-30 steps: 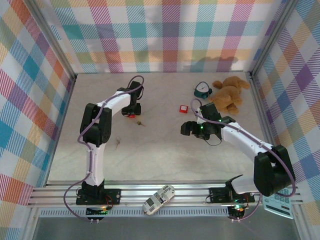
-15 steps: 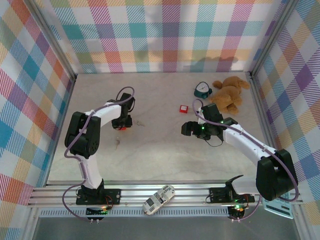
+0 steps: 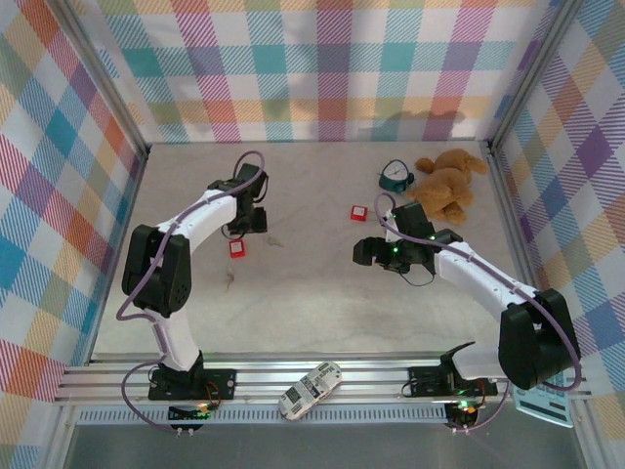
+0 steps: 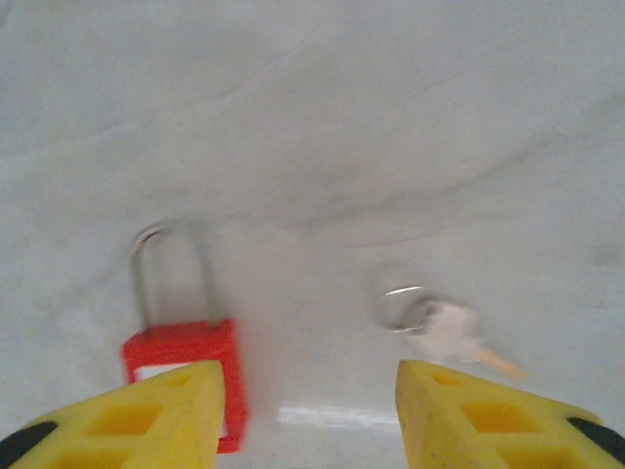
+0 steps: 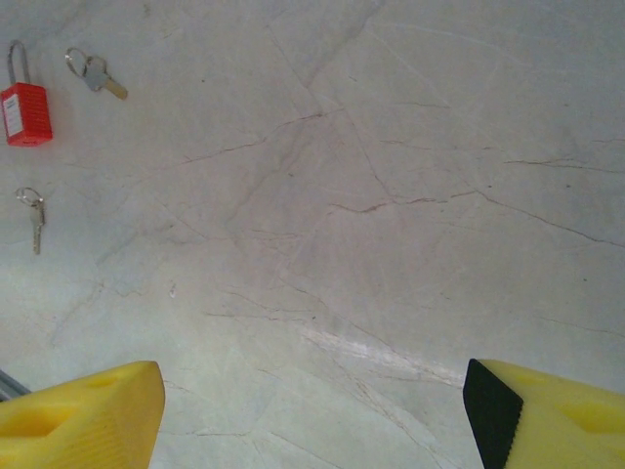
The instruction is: Unlock with the key
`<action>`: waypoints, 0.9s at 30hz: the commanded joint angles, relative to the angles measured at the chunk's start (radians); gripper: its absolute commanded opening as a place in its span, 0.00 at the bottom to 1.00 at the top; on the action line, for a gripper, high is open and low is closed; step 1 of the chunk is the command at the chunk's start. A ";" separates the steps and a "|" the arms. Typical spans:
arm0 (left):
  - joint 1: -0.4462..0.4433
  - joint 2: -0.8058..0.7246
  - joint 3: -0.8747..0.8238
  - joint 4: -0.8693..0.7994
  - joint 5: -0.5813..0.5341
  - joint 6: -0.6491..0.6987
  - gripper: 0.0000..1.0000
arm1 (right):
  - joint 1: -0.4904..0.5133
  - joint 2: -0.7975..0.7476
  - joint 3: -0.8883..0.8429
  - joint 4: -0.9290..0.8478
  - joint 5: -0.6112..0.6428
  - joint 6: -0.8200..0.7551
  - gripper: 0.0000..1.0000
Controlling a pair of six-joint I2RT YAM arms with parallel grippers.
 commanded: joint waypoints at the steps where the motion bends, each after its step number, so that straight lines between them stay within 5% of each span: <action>1: -0.020 0.069 0.057 -0.012 0.066 0.042 0.46 | 0.005 0.003 -0.020 0.047 -0.070 0.019 0.81; 7: -0.018 0.169 0.113 0.000 0.127 0.063 0.44 | 0.006 -0.036 -0.021 0.008 -0.059 0.017 0.80; 27: 0.057 0.138 -0.040 0.133 0.197 0.029 0.46 | 0.007 -0.058 -0.007 -0.052 -0.049 0.012 0.80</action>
